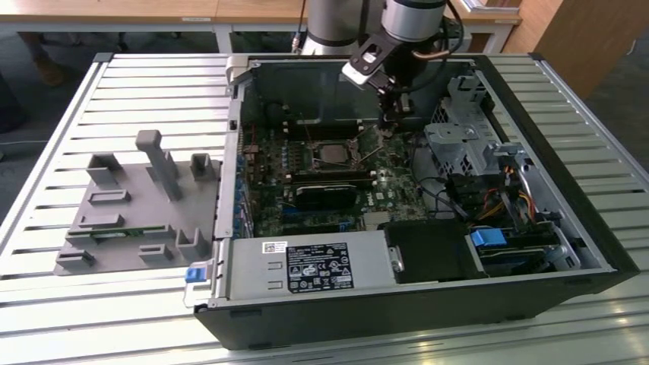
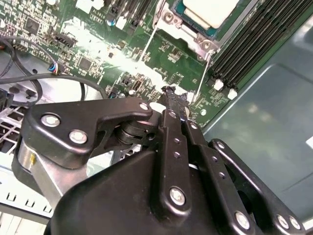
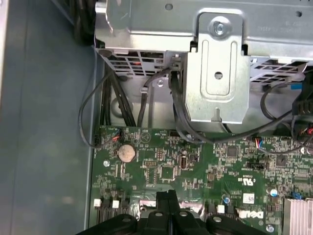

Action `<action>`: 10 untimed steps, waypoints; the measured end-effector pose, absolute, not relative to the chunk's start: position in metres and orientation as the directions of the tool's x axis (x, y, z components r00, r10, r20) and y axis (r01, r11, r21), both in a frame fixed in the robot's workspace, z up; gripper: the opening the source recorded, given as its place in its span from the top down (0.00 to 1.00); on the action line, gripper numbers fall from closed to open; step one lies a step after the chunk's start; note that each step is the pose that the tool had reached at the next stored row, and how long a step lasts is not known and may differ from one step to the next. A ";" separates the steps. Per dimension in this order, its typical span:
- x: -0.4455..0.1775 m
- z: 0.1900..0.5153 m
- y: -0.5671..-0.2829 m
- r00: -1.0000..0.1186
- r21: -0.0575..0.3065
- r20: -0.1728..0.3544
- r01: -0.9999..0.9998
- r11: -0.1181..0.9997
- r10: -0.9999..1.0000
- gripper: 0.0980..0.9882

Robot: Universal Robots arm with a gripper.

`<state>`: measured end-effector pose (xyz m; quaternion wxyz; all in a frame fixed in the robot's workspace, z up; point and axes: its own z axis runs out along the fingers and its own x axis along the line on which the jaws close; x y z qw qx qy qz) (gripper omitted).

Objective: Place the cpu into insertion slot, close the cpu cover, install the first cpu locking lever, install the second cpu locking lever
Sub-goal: 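Close the cpu cover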

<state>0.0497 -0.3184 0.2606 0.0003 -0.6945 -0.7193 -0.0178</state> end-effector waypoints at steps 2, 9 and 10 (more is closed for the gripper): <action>0.052 0.260 -0.318 -0.035 0.025 0.025 0.999 0.035 0.999 0.99; 0.056 0.259 -0.318 -0.035 0.025 0.025 0.999 0.035 0.999 0.99; 0.057 0.259 -0.318 -0.035 0.025 0.025 0.999 0.035 0.999 0.99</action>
